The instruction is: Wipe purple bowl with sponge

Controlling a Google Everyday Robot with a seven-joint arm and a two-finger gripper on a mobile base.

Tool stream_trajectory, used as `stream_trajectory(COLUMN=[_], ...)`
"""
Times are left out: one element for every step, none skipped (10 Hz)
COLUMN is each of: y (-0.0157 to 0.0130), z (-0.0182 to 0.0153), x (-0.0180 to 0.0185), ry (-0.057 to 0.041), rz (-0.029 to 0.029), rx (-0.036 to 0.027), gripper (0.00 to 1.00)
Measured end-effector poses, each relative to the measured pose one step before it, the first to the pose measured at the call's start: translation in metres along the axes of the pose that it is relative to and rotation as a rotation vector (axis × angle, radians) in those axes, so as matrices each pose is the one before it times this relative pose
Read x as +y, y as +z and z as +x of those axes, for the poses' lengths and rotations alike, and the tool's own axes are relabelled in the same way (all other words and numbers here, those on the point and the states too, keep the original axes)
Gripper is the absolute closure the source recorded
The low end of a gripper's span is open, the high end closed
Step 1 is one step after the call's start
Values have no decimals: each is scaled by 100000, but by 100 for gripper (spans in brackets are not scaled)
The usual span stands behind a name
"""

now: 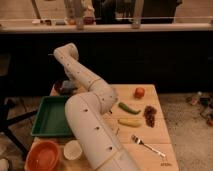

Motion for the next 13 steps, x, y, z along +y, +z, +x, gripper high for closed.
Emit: stream_trajectory(y=[-26,-114,-188,-151,-230,-173,-166,-69,-94,5,-16,3,3], z=[-41,-338,-977,-1207,-757,-314,29,343,657,579,223,222,520], x=[-45,-309,-660,-471,-43,824,436,792,506,257,-51,-216,-243], ry=[-152,-1213,-2422,-2461,-1063,13,101,473,1123,1356,758,743,1140], rz=[41,302,782,695,848,21,358,65,-6,-46,149,299,441], rx=[60,23,-558,-743,-463,-165,-86,-145,329,502,200,403,732], gripper=[100,100,100,100,100,100,100,100,100,100,100,100,100])
